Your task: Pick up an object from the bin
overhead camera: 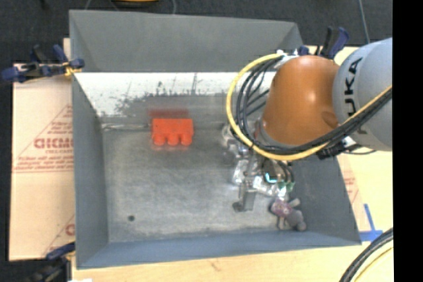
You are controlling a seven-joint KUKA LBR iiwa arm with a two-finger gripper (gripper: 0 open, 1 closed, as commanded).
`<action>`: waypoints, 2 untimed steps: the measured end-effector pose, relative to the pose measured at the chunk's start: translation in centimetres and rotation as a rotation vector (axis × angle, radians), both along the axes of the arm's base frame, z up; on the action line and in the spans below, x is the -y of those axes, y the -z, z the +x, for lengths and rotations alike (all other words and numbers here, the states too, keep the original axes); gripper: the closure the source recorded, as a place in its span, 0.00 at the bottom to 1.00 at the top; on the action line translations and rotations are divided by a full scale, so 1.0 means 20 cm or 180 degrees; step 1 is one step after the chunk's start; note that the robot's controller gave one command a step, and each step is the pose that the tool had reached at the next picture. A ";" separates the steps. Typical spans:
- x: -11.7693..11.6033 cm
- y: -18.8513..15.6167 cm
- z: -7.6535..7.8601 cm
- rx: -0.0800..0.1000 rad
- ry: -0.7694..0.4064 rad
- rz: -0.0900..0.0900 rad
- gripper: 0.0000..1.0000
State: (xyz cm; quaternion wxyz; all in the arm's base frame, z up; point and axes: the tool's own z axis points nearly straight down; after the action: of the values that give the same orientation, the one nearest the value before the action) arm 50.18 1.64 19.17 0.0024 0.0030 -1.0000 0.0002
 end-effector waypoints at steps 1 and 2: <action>0.46 0.41 0.26 0.0020 -0.0055 -0.0013 0.00; 0.56 0.60 0.29 0.0029 -0.1171 -0.0004 0.00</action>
Offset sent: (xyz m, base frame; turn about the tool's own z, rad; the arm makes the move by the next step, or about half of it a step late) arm 0.0517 -0.0849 -0.0790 -0.0244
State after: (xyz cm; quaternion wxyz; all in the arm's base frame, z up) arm 55.89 -9.61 7.13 -0.0022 0.1858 -0.9826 0.0013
